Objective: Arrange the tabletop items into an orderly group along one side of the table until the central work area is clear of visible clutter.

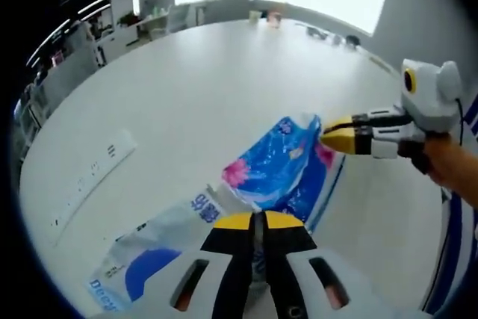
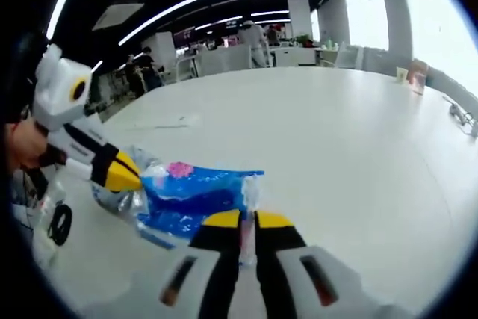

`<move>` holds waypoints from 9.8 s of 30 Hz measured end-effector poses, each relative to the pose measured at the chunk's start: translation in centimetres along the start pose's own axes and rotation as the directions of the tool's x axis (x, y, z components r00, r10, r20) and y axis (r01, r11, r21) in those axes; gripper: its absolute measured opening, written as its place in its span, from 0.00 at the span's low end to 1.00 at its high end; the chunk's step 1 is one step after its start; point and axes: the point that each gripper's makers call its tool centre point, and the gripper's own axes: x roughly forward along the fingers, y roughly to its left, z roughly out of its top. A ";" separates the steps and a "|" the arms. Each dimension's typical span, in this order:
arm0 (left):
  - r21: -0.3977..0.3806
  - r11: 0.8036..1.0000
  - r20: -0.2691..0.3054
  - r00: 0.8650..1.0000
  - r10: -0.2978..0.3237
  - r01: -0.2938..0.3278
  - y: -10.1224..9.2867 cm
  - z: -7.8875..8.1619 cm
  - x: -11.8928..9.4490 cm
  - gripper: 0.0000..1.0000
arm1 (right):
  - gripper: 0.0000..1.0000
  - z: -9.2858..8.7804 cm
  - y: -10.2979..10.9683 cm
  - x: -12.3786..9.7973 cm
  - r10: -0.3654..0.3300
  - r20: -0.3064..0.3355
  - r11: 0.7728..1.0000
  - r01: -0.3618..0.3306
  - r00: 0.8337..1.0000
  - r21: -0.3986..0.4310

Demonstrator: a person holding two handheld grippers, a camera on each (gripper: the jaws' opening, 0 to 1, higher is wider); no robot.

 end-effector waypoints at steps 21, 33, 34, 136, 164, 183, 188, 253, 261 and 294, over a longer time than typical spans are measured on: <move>0.037 0.999 0.029 1.000 0.008 -0.009 0.0 0.6 -0.7 0.11 | 0.16 0.7 -0.4 -0.8 -0.012 0.034 1.000 0.011 0.999 0.019; 0.061 0.998 0.053 0.999 -0.004 0.001 -0.2 1.3 -1.5 0.20 | 0.22 1.1 -0.7 -1.4 -0.022 0.050 1.000 0.021 0.999 0.023; 0.063 0.998 0.057 0.998 -0.006 0.002 -0.2 1.3 -1.6 0.22 | 0.22 1.2 -0.6 -1.5 -0.019 0.054 0.999 0.017 0.998 0.028; -0.150 0.989 0.410 0.909 0.077 -0.016 3.6 -9.0 -33.2 0.51 | 0.38 4.3 30.5 -15.9 0.433 0.028 0.871 -0.411 0.901 -0.267; -0.270 0.963 0.358 0.927 0.108 -0.008 3.6 -18.5 -34.9 0.50 | 0.37 -5.3 37.2 -14.1 0.574 -0.394 0.622 -0.695 0.718 -0.360; -0.359 0.932 0.311 0.948 0.071 0.048 3.0 -24.3 -33.6 0.66 | 0.34 -9.6 38.8 -12.1 0.588 -0.668 0.411 -0.880 0.457 -0.240; -0.348 0.935 0.283 0.959 0.035 0.069 2.4 -26.8 -33.0 0.74 | 0.33 -10.4 38.7 -11.7 0.569 -0.713 0.385 -0.898 0.411 -0.210; -0.403 0.907 0.308 0.951 0.010 0.121 2.1 -31.0 -33.0 0.64 | 0.00 -9.8 40.5 -17.5 0.621 -0.751 0.276 -0.959 0.226 -0.061; -0.386 0.913 0.321 0.947 -0.003 0.133 2.1 -30.8 -32.9 0.63 | 0.00 -5.2 40.2 -15.4 0.595 -0.694 0.346 -0.908 0.406 -0.235; -0.368 0.916 0.332 0.943 -0.030 0.159 2.2 -31.2 -32.3 0.61 | 0.00 5.6 39.3 -3.3 0.363 -0.656 0.356 -0.749 0.662 -0.559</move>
